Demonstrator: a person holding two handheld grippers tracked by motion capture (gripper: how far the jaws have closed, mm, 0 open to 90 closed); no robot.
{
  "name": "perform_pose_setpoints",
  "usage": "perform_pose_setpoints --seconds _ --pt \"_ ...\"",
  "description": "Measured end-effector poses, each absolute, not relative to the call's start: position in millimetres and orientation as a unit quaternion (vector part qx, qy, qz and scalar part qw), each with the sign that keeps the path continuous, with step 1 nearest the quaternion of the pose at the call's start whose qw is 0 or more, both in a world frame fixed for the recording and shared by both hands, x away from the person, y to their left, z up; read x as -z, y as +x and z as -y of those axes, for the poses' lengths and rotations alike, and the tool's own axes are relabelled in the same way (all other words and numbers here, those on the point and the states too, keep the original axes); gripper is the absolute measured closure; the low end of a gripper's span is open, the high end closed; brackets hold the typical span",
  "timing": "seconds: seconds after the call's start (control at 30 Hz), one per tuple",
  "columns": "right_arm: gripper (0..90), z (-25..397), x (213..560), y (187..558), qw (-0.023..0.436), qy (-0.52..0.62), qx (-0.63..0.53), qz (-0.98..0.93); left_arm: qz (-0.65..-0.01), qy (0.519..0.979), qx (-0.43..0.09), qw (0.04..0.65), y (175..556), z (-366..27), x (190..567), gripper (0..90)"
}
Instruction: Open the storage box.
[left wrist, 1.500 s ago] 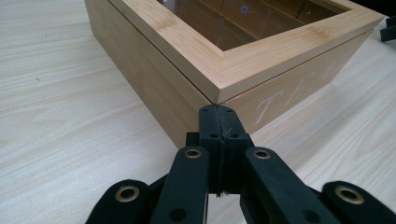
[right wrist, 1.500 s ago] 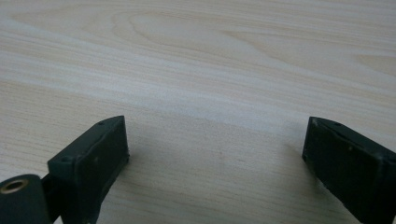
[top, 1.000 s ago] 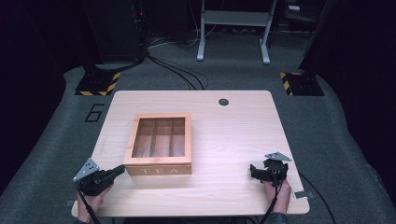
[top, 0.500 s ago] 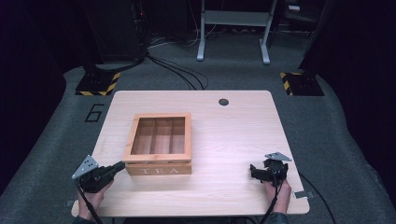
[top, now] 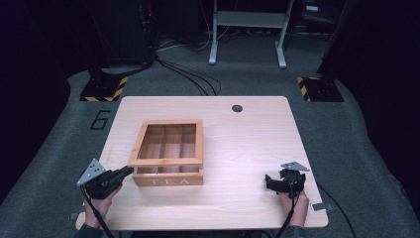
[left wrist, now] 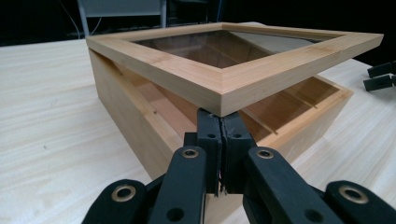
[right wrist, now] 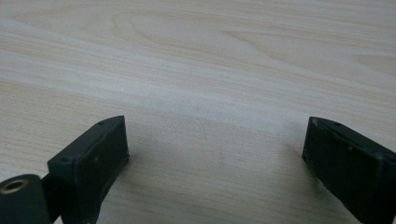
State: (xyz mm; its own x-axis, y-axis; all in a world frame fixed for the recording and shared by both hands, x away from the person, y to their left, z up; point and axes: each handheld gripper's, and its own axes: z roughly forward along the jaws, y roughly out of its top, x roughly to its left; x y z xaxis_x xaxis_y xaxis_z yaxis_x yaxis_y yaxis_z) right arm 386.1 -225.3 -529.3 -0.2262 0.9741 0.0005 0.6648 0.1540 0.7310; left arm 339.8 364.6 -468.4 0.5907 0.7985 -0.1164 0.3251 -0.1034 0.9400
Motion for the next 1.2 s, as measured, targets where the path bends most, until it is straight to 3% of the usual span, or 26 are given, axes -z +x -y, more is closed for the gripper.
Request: perform_pose_setpoints --seconds 1.2 --pt "6.4 225.3 529.3 386.1 0.248 0.571 -0.312 -0.718 -0.368 0.707 -0.240 0.554 384.8 -359.4 429.0 87.9"
